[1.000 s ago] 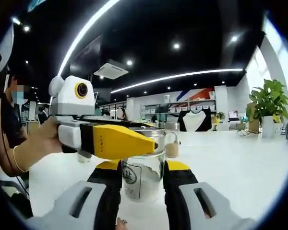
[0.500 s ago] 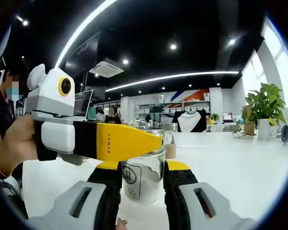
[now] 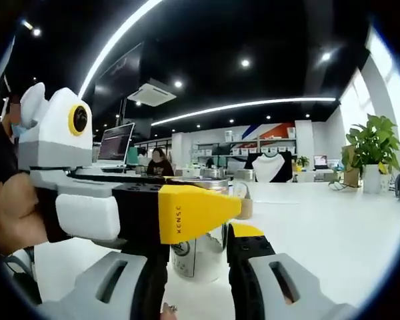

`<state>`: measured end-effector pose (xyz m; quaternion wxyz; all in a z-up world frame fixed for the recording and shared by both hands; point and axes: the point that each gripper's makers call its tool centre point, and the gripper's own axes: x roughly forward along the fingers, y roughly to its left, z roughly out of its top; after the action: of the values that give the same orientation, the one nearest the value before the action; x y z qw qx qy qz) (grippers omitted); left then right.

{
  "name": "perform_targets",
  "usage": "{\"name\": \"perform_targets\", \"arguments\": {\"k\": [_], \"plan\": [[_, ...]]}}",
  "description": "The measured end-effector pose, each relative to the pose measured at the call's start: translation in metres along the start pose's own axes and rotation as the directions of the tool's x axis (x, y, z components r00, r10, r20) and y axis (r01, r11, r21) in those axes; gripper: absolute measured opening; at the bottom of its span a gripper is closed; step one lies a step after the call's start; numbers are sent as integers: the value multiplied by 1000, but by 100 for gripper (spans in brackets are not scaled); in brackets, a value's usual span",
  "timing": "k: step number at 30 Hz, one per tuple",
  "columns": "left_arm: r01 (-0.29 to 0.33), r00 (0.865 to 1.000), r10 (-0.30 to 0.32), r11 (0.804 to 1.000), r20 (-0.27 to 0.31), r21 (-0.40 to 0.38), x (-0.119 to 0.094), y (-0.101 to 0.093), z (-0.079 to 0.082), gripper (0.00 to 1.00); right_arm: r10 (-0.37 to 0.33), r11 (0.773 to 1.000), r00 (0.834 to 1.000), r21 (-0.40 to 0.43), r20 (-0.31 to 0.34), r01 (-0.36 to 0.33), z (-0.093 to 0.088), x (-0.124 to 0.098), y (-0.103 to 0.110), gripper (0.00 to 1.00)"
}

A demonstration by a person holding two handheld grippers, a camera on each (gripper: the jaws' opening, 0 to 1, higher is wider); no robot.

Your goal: Rotate the seasoning bottle until the label or dispensing opening points toward the visible target arrow and the bottle remains upright within the marked orientation range

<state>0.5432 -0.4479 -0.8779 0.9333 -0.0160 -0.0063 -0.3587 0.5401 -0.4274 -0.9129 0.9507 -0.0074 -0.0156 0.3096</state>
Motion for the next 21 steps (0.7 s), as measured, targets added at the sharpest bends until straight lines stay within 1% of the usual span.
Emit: {"name": "perform_targets", "arguments": {"k": [4,8,11,12,15,17,18,21], "plan": [[7,1000,-7,1000,8,9,-2,0,1,36,13,1000,1000,13,8,-13,0,0,2,31],[34,999,-34,999,23,21,-4,2,5,35,37,999,999,25,16,-38,5,0,3,31],[48,999,-48,999,21,16,-4,5,4,35,62,998,998,17,31,-63,11,0,6,32],[50,999,-50,999,22,6,-4,5,4,35,74,997,997,-14,9,-74,10,0,7,32],[49,998,-49,999,25,14,-6,10,5,35,83,996,996,-9,13,-83,11,0,10,36],[41,999,-41,999,30,24,-8,15,7,35,99,995,995,-3,22,-99,12,0,13,34],[41,999,-42,999,35,20,-8,18,8,35,120,993,992,-7,33,-119,13,1,17,30],[41,998,-41,999,43,10,-10,22,10,35,114,993,993,-20,33,-113,14,1,19,30]]}}
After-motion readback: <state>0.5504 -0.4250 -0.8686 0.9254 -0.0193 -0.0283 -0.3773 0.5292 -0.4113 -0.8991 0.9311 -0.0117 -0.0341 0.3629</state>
